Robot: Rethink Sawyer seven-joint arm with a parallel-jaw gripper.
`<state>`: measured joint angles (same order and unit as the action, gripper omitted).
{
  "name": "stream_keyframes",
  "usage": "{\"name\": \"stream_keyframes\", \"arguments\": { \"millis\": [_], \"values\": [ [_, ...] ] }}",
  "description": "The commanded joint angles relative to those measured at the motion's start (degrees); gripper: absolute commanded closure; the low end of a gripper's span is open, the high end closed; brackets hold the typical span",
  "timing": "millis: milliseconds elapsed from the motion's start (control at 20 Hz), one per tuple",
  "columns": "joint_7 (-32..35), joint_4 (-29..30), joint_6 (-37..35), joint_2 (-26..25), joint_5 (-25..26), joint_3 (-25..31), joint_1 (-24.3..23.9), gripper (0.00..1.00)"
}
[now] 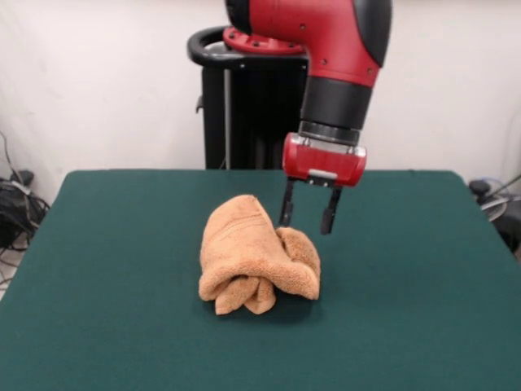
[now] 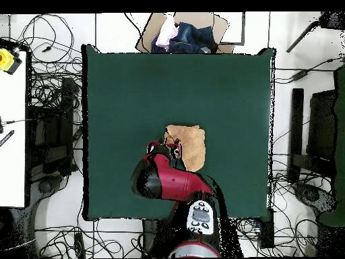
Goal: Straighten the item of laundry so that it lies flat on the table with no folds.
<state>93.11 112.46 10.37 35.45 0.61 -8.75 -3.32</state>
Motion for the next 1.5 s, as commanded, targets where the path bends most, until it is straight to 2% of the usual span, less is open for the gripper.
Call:
{"name": "stream_keyframes", "arguments": {
  "millis": [50, 350, 1500],
  "values": [
    [9.4, -4.7, 3.4, -2.8, 1.8, 6.5, -0.8, 0.0],
    [8.6, -6.1, 2.8, -2.9, 3.1, 7.1, -2.0, 0.0],
    [10.9, -6.1, 3.8, -8.7, 0.3, 3.9, 2.0, 0.0]
  ]
}}
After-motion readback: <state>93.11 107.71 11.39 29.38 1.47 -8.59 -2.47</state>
